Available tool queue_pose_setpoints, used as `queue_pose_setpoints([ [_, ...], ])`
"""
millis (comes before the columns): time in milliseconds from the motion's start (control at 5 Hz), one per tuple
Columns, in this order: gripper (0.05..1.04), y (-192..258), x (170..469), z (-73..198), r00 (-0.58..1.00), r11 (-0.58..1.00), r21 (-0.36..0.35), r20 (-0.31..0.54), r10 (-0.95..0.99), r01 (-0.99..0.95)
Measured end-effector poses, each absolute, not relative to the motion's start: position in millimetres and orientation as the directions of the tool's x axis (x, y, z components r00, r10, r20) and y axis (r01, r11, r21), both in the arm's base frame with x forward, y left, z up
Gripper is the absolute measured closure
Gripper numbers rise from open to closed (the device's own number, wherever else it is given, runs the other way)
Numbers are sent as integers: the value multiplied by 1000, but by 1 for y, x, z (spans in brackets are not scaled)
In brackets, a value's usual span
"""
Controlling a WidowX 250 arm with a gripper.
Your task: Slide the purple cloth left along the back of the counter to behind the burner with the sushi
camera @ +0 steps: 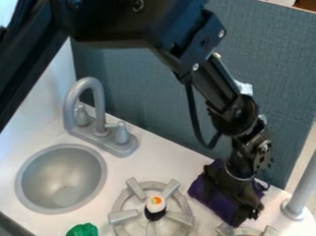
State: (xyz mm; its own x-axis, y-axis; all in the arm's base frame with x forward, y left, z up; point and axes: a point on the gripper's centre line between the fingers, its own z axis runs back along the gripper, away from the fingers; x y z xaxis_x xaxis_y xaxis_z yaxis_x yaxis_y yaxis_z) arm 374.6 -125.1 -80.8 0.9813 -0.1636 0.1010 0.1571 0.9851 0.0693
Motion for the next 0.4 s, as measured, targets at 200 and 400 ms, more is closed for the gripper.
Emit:
queue_pose_setpoints([
  [200, 83, -125, 381, -76, 980, 985, 63, 107, -166, 160],
  [400, 83, -105, 387, -76, 987, 992, 48, 105, -124, 119],
])
